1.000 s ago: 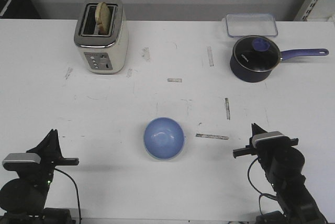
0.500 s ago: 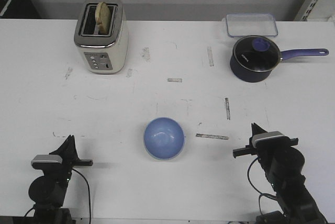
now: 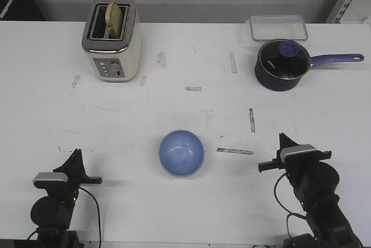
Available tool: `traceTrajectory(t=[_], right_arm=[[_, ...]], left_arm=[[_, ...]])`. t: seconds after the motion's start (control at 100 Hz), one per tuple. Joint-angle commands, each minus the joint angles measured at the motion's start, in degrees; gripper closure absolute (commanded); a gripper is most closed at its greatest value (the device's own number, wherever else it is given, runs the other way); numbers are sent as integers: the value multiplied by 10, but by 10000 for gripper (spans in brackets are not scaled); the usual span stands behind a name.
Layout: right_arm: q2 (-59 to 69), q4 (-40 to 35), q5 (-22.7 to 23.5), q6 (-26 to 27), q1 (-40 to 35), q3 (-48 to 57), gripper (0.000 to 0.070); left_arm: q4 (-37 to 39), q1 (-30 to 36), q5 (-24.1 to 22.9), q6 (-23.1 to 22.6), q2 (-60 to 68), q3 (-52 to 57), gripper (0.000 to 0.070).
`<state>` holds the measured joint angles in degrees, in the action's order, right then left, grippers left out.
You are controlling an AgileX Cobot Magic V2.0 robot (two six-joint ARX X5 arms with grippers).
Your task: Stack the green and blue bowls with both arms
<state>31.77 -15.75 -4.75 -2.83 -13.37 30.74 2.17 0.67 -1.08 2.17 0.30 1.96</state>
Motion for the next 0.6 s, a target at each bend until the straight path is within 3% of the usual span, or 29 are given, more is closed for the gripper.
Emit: traceTrajectory(t=[0.0, 0.35, 0.59], right_arm=[[1, 8, -2, -4, -1, 4, 700], [-9, 3, -4, -17, 2, 4, 700], [-73, 52, 9, -34, 64, -54, 700]], left_arm=[[6, 1, 2, -7, -1, -12, 699], [6, 1, 2, -6, -1, -12, 699], [6, 1, 2, -7, -1, -12, 699]])
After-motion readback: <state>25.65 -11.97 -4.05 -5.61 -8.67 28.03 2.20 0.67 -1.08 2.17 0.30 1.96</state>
